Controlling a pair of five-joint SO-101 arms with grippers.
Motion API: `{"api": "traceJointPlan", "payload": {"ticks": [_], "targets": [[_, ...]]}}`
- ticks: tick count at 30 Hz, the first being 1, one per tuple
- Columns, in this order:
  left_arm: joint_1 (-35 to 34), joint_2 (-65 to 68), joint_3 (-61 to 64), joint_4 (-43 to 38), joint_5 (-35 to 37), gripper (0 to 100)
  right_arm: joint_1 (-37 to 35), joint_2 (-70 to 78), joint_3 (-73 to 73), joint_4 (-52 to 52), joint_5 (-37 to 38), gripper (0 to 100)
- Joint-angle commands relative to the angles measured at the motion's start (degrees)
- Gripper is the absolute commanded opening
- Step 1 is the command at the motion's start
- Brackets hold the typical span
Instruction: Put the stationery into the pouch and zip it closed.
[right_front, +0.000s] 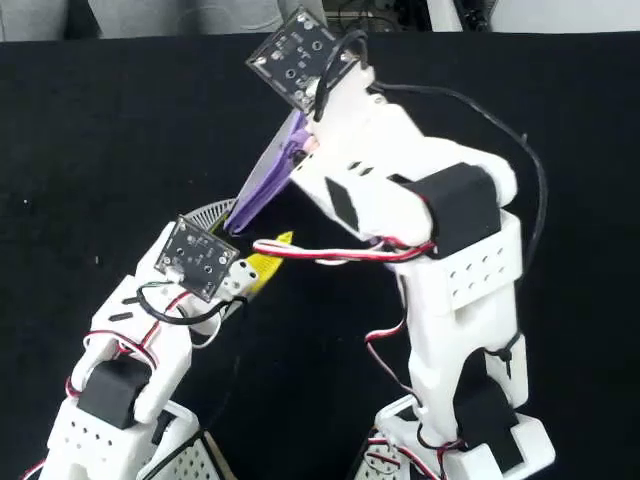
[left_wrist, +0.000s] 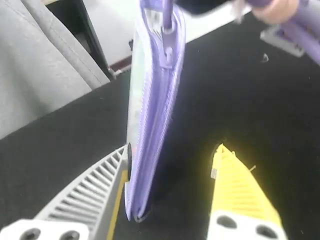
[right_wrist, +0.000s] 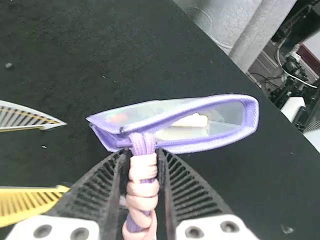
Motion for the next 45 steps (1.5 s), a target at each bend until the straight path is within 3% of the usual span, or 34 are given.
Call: {"api": "traceJointPlan", "payload": {"ticks": [1,7,13,25,32,36,45], "targets": [[0.57,-1.05,0.22,-4.84,0.0,26,-2.73,-2.24,-3.21,-0.26,-1.23,1.1],[0.75,0.18,1.8,-10.11,-0.18,26,-2.9,-2.33,-3.12,-0.26,-1.58,1.1],[1.01,10.99,1.71,-17.67,-0.35,26,-3.08,-2.24,-3.12,-0.26,-1.58,1.1],[0.84,20.84,-6.11,-20.4,-0.35,26,-2.81,-2.24,-3.03,-0.26,-1.41,1.1],[1.19,21.36,-5.58,-22.95,-0.35,2,-2.73,-2.24,-3.03,0.0,-1.41,1.1],[1.19,21.45,-5.49,-22.95,-0.35,9,-1.41,-2.24,-3.03,0.79,-1.41,1.1],[2.95,21.45,-4.44,-22.86,-0.35,5,-1.23,-2.24,-3.03,0.88,-1.49,1.1]]}}
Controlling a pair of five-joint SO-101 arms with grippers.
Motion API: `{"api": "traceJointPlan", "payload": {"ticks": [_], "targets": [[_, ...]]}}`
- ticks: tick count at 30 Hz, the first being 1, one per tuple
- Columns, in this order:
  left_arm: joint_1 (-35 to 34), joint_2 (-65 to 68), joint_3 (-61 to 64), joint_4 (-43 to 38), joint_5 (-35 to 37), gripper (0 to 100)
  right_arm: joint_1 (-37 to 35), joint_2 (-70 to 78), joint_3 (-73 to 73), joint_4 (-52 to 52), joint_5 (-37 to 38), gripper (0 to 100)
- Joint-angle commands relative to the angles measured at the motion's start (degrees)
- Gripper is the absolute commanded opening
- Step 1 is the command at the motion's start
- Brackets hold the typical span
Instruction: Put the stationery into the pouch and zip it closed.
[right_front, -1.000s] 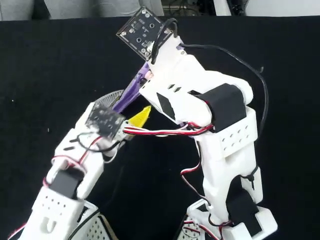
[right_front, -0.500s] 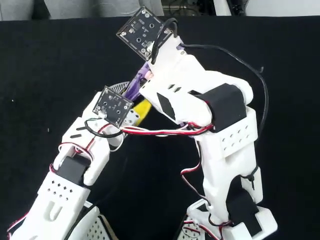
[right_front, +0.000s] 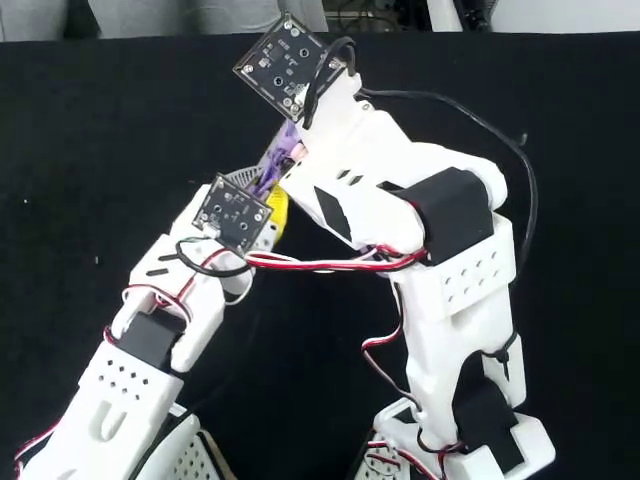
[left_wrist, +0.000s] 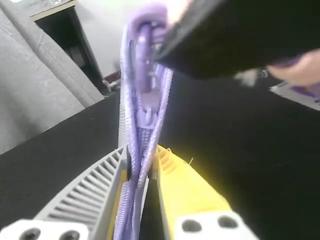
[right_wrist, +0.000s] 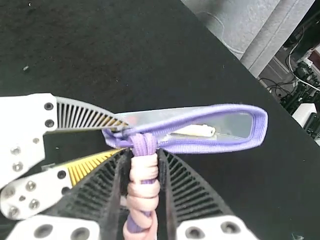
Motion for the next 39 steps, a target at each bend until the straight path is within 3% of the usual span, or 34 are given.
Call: {"api": "traceJointPlan", "payload": {"ticks": [1,16,39], "targets": [[1.01,-0.26,-1.71,-1.32,-0.35,3,0.88,-2.24,-3.03,0.18,-0.35,1.1],[0.48,-0.53,0.04,3.96,-0.35,3,11.96,-2.15,-2.51,-6.15,0.0,1.1],[0.48,-0.53,2.33,3.6,-0.44,3,20.84,-2.15,14.64,-32.53,0.0,1.1]]}}
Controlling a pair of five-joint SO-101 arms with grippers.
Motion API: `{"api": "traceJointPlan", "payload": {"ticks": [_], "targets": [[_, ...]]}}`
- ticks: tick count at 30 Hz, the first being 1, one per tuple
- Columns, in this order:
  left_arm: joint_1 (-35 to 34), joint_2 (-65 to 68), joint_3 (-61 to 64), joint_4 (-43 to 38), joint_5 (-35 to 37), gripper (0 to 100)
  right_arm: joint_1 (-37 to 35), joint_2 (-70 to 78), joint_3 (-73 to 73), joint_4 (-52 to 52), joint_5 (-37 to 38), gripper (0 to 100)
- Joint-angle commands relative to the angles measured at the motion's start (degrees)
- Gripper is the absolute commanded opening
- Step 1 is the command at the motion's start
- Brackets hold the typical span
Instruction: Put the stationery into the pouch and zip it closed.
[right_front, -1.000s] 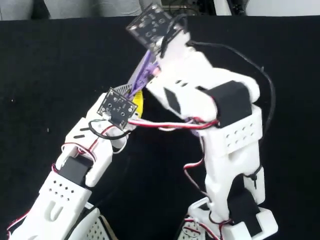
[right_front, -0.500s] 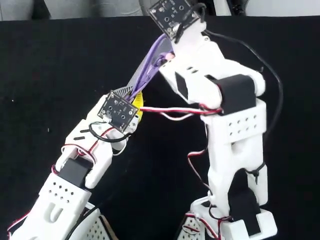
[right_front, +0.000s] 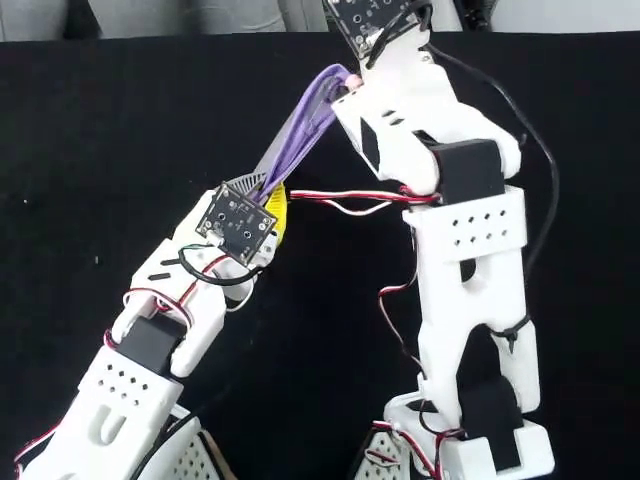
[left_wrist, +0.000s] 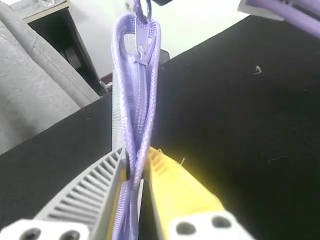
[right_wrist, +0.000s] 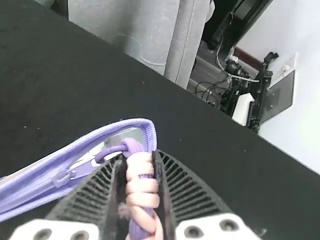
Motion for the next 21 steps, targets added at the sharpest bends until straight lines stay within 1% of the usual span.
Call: {"api": "traceJointPlan", "payload": {"ticks": [1,9,14,21], "targets": [[-0.04,0.18,1.54,0.62,-0.18,3,4.31,-2.24,0.13,-6.15,-0.09,1.1],[-0.04,0.18,5.14,-5.01,-0.18,3,7.03,-0.48,0.13,-10.73,-0.09,1.1],[-0.13,0.18,5.05,-4.48,-0.18,3,9.41,5.58,-3.03,-11.08,-0.09,1.1],[-0.13,0.18,5.14,-4.48,-0.18,3,13.54,17.8,-14.11,-10.73,-0.44,1.1]]}}
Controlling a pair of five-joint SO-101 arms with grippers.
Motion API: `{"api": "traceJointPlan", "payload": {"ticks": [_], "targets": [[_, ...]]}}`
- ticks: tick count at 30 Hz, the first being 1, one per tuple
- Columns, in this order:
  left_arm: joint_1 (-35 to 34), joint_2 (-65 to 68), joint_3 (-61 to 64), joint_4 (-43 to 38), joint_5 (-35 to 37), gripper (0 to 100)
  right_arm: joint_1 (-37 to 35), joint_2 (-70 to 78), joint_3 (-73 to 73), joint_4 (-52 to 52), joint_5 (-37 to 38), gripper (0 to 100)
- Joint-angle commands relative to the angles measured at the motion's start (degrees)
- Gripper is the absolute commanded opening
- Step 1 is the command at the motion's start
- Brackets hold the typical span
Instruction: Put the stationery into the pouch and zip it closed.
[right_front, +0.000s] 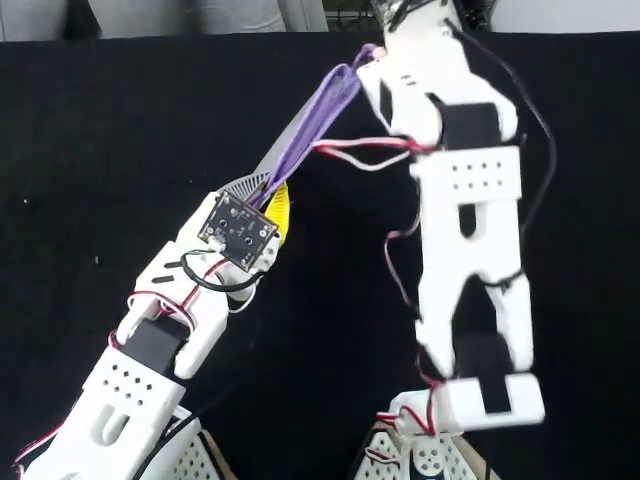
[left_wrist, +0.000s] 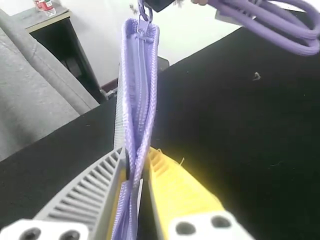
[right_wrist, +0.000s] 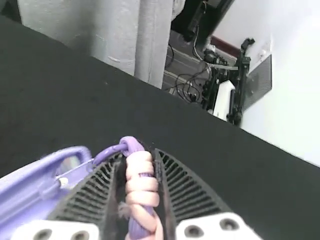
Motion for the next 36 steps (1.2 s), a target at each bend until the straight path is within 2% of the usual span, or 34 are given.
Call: {"api": "traceJointPlan", "payload": {"ticks": [1,14,20,29,32,36], "targets": [[-0.13,0.26,1.8,0.44,-0.18,3,6.42,4.53,-9.8,-2.2,-0.44,1.1],[-0.13,0.26,1.8,0.44,-0.18,3,9.67,17.19,-25.27,2.02,-0.62,1.1],[-0.13,0.26,1.89,0.44,-0.18,3,12.57,17.8,-27.03,2.9,-4.13,1.1],[-0.31,0.26,1.54,0.0,-0.18,3,7.3,17.98,-26.42,8.62,-3.69,1.1],[-2.24,0.26,1.01,-0.09,-0.18,3,5.63,17.98,-26.42,12.57,-3.52,1.1],[-5.93,0.26,-0.66,-0.09,0.26,3,4.22,17.98,-26.42,19.34,3.16,1.1]]}}
